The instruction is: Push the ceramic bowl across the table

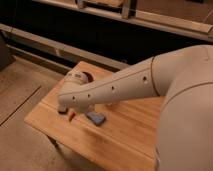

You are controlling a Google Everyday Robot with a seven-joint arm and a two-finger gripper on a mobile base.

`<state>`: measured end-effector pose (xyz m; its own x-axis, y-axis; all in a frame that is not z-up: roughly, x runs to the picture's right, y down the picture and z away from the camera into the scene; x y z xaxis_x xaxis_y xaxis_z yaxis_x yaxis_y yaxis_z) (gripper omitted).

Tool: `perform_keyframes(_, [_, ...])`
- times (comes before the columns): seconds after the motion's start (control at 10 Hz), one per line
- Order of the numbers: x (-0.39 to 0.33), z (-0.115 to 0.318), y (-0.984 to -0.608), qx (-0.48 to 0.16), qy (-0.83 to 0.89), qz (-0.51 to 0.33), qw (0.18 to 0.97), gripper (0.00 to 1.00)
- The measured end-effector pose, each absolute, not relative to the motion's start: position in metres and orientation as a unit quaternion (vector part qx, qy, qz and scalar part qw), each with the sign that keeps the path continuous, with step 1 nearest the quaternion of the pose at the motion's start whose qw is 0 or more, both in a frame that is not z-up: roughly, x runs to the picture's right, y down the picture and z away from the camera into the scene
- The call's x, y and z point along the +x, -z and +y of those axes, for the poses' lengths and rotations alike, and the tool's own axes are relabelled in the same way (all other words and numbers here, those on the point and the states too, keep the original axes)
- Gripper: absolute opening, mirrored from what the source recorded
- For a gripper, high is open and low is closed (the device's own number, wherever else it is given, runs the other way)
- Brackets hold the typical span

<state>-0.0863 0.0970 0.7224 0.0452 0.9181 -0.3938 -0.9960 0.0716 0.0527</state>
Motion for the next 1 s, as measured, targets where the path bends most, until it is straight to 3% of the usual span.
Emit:
perform_keyframes(0.3, [-0.092,0.062,-0.755,-0.107,-0.666,0.133,0.727,0.65])
perform_keyframes(1.0, [-0.091,0.058,-0.784,-0.112,-0.669,0.124,0.725,0.65])
